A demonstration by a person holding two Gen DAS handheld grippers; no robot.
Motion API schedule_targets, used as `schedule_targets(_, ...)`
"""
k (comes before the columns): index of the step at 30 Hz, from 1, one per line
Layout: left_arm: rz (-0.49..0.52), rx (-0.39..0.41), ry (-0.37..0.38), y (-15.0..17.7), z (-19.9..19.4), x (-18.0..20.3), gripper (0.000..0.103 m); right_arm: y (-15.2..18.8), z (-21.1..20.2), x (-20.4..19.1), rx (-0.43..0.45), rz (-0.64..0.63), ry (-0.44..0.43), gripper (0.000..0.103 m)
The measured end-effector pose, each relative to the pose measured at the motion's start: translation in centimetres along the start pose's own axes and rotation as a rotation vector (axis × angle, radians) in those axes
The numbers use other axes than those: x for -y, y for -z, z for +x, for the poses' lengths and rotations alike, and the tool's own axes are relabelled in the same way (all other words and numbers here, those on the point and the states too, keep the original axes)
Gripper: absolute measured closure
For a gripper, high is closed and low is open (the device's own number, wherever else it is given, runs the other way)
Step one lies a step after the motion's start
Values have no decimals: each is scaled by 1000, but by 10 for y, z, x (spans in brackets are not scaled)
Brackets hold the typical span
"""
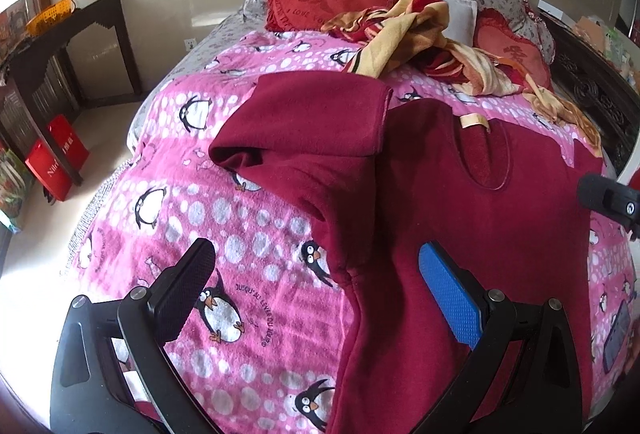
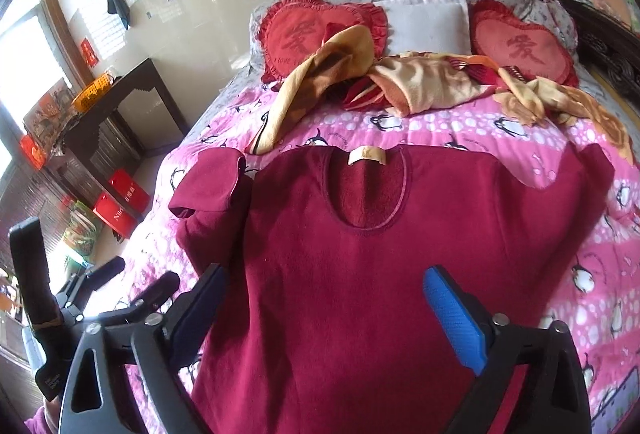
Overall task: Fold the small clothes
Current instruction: 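Grasp a sleeve of the dark red shirt with the right tool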
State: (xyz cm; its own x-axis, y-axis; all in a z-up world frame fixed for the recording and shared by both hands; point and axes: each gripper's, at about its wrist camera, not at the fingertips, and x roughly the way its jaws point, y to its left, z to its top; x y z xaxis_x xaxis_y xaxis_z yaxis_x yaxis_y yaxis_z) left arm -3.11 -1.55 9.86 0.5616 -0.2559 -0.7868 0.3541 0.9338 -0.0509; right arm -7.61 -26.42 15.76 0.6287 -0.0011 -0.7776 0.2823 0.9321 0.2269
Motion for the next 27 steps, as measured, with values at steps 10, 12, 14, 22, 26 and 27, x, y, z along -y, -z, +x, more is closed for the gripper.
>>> schedule_targets(10, -69, -31, -38, -9, 40, -31, 1, -43, 80, -55, -29, -49, -152, 21)
schedule_targets(12, -75, -37, -35, -12, 44, -33, 1, -51, 92, -68, -28, -74, -171, 21)
schedule_targets(14, -77, -41, -33, -13, 48, -34, 1, -59, 107, -80, -31, -88, -167, 21)
schedule_targets(22, -90, -61, -30, -15, 63, -40, 1, -75, 150, -99, -58, -114, -159, 41)
schedule_targets(26, -97, -72, -37, -15, 69, -44, 1, -78, 162, -103, -75, -112, -183, 62)
schedule_targets(27, -101, -76, -37, -15, 70, -45, 1, -78, 164, -103, -73, -118, -181, 71)
